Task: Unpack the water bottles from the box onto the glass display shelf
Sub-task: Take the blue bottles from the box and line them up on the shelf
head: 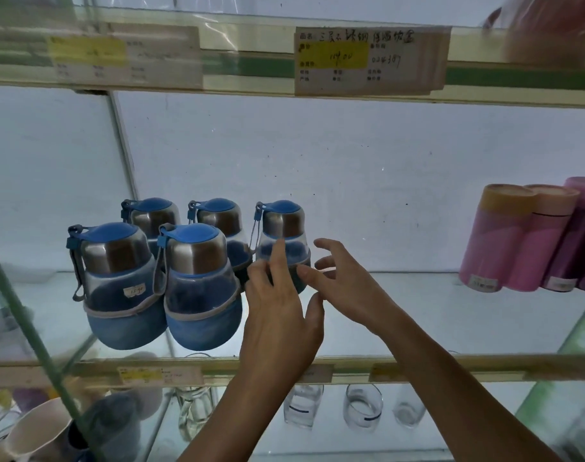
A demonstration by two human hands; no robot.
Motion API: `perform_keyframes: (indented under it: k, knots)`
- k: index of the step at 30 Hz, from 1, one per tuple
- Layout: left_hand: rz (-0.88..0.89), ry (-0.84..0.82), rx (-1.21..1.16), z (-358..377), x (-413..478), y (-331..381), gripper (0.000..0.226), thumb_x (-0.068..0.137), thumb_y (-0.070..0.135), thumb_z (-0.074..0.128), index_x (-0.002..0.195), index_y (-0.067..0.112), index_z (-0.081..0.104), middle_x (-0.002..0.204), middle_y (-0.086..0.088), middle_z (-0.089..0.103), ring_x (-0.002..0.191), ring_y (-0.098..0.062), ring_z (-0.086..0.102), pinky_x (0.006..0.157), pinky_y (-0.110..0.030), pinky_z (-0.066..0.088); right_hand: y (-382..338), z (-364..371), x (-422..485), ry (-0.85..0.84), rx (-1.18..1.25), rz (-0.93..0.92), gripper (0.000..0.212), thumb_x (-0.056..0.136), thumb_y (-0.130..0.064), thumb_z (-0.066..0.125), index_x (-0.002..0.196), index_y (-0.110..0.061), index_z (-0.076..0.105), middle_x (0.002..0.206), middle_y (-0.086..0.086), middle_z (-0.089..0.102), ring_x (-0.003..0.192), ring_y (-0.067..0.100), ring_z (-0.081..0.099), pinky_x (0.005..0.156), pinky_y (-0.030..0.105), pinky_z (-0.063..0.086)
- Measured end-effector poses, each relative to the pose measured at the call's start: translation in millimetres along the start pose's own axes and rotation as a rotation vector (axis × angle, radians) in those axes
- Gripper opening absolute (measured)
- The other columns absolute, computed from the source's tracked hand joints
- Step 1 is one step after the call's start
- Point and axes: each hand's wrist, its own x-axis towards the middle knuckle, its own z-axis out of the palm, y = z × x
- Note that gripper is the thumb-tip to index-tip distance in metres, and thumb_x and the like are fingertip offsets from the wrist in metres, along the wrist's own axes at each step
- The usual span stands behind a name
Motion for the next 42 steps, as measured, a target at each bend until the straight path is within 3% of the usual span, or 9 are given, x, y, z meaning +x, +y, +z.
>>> perform_keyframes:
  k: [3,8,15,20,25,28,31,37,42]
  knots:
    - [0.037,-0.01,0.0,10,-2,9,0.074,0.096,0.035,0.064,0.153,0.027,0.018,0.149,0.001,0.025,0.14,-0.016,0.035,0.098,-0.019,0.031,2,-10,-11,0.022,0.001,-0.004,0.06,0.101,-0.044,0.061,0.154,-0.031,0.036,0.147,0.002,0.053,0.119,0.016,0.06,0.09,0.024,0.05]
    - [0.074,-0.098,-0.046,32,-3,32,0.068,0.097,0.041,0.062,0.151,0.027,0.023,0.155,0.003,0.026,0.139,-0.014,0.039,0.097,-0.018,0.031,17,-40,-33,0.073,0.005,0.008,0.052,0.101,-0.042,0.061,0.149,-0.033,0.044,0.142,-0.004,0.056,0.11,0.008,0.059,0.07,0.006,0.045]
    - [0.155,-0.221,-0.19,75,-9,83,0.068,0.096,0.036,0.064,0.152,0.028,0.026,0.149,0.001,0.035,0.131,-0.014,0.049,0.094,-0.021,0.039,53,-99,-80,0.212,0.037,0.048,0.041,0.1,-0.039,0.062,0.14,-0.037,0.054,0.13,-0.013,0.06,0.105,-0.009,0.059,0.074,0.008,0.046]
    - [0.231,-0.307,-0.343,111,-25,133,0.065,0.096,0.027,0.065,0.151,0.032,0.03,0.14,0.003,0.041,0.127,-0.008,0.049,0.103,-0.032,0.049,83,-148,-123,0.334,0.081,0.093,0.036,0.099,-0.036,0.063,0.135,-0.036,0.06,0.124,-0.016,0.063,0.107,-0.009,0.062,0.073,0.002,0.047]
    - [0.313,-0.415,-0.465,149,-51,188,0.065,0.094,0.016,0.065,0.149,0.032,0.034,0.138,0.007,0.041,0.12,0.009,0.045,0.1,-0.018,0.047,116,-195,-174,0.438,0.152,0.159,0.028,0.099,-0.035,0.064,0.127,-0.038,0.064,0.12,-0.016,0.066,0.105,-0.007,0.064,0.081,0.014,0.051]
    - [0.34,-0.475,-0.542,165,-64,210,0.064,0.094,0.009,0.062,0.149,0.029,0.038,0.136,0.006,0.042,0.122,0.014,0.044,0.1,-0.021,0.05,129,-214,-197,0.48,0.162,0.181,0.025,0.099,-0.034,0.064,0.124,-0.04,0.064,0.12,-0.015,0.068,0.104,-0.008,0.064,0.08,0.008,0.05]
    - [0.376,-0.542,-0.57,189,-85,233,0.064,0.093,0.006,0.064,0.148,0.028,0.039,0.135,0.007,0.043,0.119,0.018,0.045,0.099,-0.014,0.048,151,-234,-226,0.518,0.174,0.241,0.027,0.099,-0.034,0.064,0.125,-0.039,0.064,0.12,-0.015,0.067,0.106,-0.007,0.064,0.084,0.012,0.048]
    - [0.357,-0.722,-0.589,240,-132,257,0.059,0.095,0.017,0.063,0.144,0.039,0.039,0.13,0.015,0.044,0.118,0.013,0.046,0.093,-0.03,0.055,205,-255,-282,0.568,0.187,0.381,0.028,0.1,-0.033,0.064,0.127,-0.038,0.063,0.121,-0.016,0.064,0.105,-0.008,0.062,0.089,0.018,0.052]
    - [0.355,-0.879,-0.517,281,-169,258,0.055,0.098,0.027,0.061,0.146,0.039,0.038,0.129,0.02,0.046,0.117,0.001,0.048,0.096,-0.035,0.053,252,-254,-322,0.588,0.199,0.544,0.032,0.099,-0.036,0.064,0.131,-0.036,0.061,0.119,-0.017,0.061,0.111,0.0,0.06,0.1,0.037,0.056]
